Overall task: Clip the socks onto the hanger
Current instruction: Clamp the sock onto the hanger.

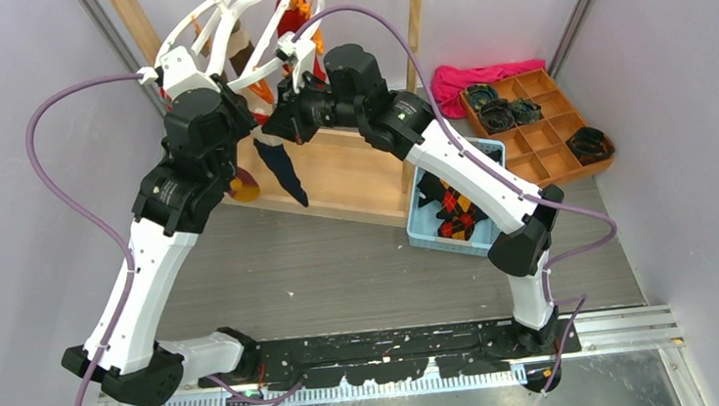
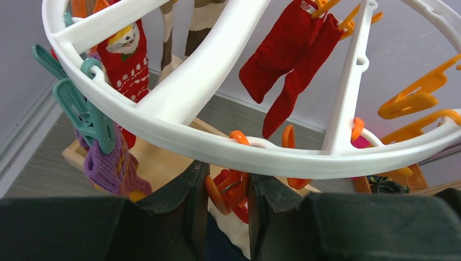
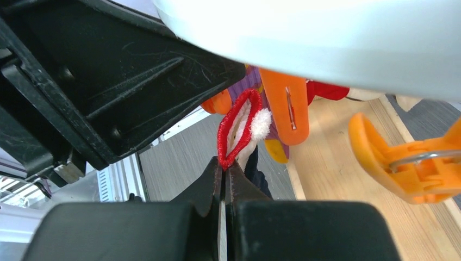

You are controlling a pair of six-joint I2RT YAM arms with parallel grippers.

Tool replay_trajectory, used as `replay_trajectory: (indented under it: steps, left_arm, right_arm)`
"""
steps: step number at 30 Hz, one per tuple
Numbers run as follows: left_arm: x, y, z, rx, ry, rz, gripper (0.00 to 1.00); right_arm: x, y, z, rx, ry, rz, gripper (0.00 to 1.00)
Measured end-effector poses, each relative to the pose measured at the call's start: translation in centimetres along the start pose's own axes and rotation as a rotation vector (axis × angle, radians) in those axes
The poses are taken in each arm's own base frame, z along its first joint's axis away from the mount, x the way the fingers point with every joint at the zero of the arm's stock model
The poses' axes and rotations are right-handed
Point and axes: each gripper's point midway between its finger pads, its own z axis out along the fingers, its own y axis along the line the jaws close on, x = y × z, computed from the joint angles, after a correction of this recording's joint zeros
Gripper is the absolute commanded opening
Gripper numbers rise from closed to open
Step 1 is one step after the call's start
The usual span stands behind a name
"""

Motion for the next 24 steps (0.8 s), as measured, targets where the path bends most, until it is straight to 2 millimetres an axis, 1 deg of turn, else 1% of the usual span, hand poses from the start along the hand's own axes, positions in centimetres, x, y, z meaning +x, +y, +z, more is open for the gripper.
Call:
replay_trajectory:
  steps: [6,13,19,24]
  left_arm:
    - [-0.2,0.1,-0.1,0.002,-0.003,-0.005,0.01]
    - [-0.3,0.1,-0.3,0.005,-0.005,-0.012,0.01]
    - [-0.1,0.0,-0.2,0.008,0.001,-0.024,0.01]
    - [0.1,0.0,-0.2,0.012,0.007,-0.023,0.01]
  right_arm:
    - [0.9,0.2,0.1,0.002,0.031,-0.023,0.01]
    - [1.0,0.2,0.1,0.007,0.033,-0.054,0.01]
    - [0.2,0.5,0.0,0.006,0.014,-0.073,0.01]
    - [-0.9,0.9,-0.2,-0.001,-0.011,-0.092,0.01]
